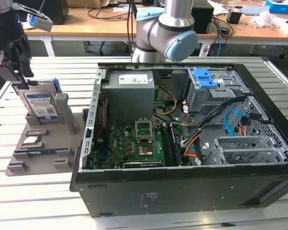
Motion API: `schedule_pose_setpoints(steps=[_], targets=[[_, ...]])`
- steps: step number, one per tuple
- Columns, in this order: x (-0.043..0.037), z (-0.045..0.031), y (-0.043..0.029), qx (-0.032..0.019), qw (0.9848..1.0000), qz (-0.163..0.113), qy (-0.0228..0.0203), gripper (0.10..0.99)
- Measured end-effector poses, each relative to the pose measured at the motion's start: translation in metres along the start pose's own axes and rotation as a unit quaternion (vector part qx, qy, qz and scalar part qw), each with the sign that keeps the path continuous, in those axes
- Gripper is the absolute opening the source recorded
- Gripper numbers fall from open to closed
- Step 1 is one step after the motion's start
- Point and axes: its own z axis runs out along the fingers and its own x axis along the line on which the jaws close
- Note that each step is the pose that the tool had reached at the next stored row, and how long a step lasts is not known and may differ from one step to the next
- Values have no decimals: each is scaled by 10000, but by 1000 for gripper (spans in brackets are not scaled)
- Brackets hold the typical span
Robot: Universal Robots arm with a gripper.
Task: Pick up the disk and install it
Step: 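Pick up the disk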
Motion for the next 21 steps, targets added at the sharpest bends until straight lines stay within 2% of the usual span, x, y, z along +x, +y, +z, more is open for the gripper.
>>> schedule_pose_setpoints(steps=[5, 7, 11, 14, 16, 18, 19, 21], targets=[[-17, 131, -20, 1, 10000, 36, -2, 541], [-16, 215, -31, 1, 10000, 47, -2, 541], [-37, 301, -36, 1, 10000, 47, -2, 541], [-60, 404, -43, 0, 10000, 46, -2, 541], [-60, 453, -46, 1, 10000, 47, -2, 541], [-60, 461, -47, 0, 10000, 47, 0, 541], [-59, 461, -47, 0, 10000, 47, 1, 525], [-60, 462, -47, 0, 10000, 46, 0, 396]])
